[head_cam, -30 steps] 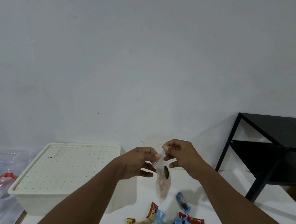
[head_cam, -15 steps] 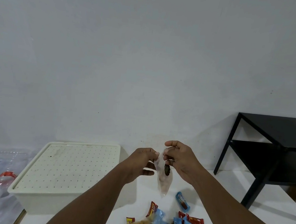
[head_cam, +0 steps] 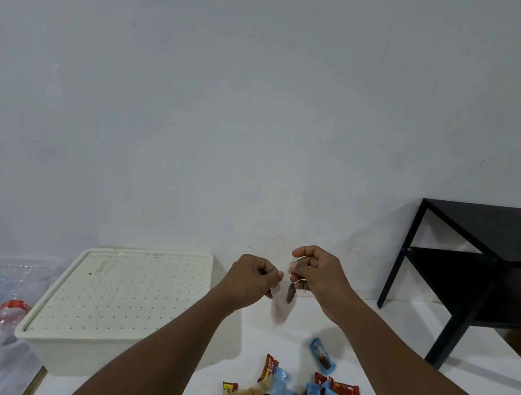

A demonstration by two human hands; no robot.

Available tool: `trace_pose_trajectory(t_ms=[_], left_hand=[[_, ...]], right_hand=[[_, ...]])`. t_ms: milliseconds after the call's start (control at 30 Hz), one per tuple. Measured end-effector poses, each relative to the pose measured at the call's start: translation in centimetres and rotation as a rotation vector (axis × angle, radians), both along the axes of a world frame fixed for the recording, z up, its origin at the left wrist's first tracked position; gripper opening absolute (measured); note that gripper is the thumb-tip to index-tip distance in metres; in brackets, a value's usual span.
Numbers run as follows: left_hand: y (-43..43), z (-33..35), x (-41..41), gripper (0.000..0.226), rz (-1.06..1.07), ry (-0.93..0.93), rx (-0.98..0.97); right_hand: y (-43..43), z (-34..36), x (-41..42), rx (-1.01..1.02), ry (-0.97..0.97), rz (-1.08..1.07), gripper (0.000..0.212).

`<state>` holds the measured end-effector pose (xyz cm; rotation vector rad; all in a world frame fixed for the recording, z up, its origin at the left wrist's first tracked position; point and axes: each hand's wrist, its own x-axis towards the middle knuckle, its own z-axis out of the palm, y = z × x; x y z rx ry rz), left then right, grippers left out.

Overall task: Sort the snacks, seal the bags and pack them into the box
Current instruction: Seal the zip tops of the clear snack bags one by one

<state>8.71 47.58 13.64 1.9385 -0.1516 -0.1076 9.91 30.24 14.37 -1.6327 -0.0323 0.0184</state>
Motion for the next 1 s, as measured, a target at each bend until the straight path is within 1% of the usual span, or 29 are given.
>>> trace_pose_trajectory(t_ms=[233,333,433,500,600,700,767,900,933,1000], left_hand=[[-0.1,-0.6,0.6,0.022,0.057,-0.044,0.013],[-0.1,-0.8,0.7,0.021,0.066,-0.1,0.018],[0.0,-0.9,0.8,0.021,0.04,-0.155,0.034],[0.1,-0.8,0.8,0.022,0.005,-0.17,0.049],[0.4,-0.4,0.7,0.023,-0.038,-0.153,0.062],[0.7,0.2,0.4,0.022,-0.03,-0.113,0.002],[0.8,0.6,0.3,0.025,-0.005,-0.085,-0.042],[0.7,0.9,-0.2,0.042,0.013,0.021,-0.146],[0.8,0.8,-0.3,0.042,0.01,0.023,-0.147],[0.8,0.5,-0.4,0.033,0.011,-0.021,-0.146]], right_hand=[[0.0,0.0,0.2,-0.018,-0.019,-0.015,0.021],[-0.1,0.1,0.1,-0.005,-0.012,-0.004,0.02],[-0.5,0.3,0.3,-0.022,-0.006,-0.058,0.022],[-1.2,0.4,0.5,-0.059,0.008,-0.077,0.028],[-2.4,0.2,0.5,-0.12,0.069,0.065,0.04],[-3.0,-0.1,0.4,-0.132,0.087,0.192,0.034],[-3.0,-0.1,0.2,-0.089,0.065,0.175,0.031],[-3.0,0.1,0.1,-0.054,0.022,0.122,0.038],[-3.0,0.3,0.1,-0.046,0.014,0.115,0.038],[-3.0,0.6,0.1,-0.036,0.005,0.102,0.037]])
